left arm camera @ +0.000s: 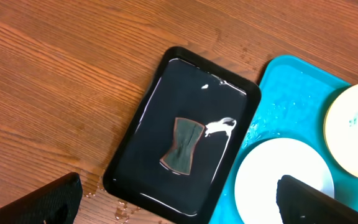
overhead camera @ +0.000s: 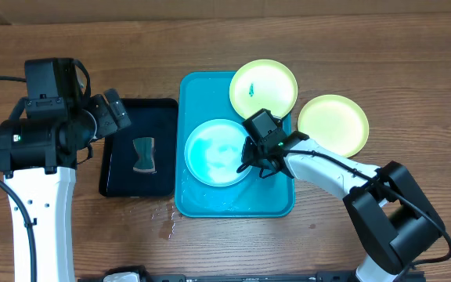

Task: Clean dirty plates on tray and stack at the side
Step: 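Lift the blue plate with the right gripper and tilt it over the black tray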

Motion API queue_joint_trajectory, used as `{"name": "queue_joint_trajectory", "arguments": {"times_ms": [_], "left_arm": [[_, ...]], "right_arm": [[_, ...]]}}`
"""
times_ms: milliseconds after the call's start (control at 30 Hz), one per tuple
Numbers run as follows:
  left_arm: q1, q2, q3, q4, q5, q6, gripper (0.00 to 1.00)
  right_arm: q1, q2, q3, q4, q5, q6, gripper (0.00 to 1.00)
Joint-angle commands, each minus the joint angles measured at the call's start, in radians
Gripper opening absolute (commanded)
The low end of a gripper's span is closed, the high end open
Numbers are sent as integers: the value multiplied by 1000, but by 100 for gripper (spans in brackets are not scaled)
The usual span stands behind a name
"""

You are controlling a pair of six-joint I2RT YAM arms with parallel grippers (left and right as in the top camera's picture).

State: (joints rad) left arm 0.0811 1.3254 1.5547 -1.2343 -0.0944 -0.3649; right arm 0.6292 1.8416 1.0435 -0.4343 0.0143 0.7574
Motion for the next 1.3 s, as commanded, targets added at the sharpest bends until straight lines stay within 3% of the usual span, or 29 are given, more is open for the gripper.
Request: {"name": "queue_joint_trajectory", "arguments": {"times_ms": [0, 400, 1267], "left_arm": [[5, 0, 3, 1, -12, -9, 100], [5, 3, 3, 0, -12, -9, 100], [5, 3, 3, 0, -12, -9, 100]], "right_arm": [[5, 12, 3, 4, 2, 1, 4], [3, 10, 16, -10, -19, 1, 4], [3, -27, 320, -333, -11, -3, 4]]}}
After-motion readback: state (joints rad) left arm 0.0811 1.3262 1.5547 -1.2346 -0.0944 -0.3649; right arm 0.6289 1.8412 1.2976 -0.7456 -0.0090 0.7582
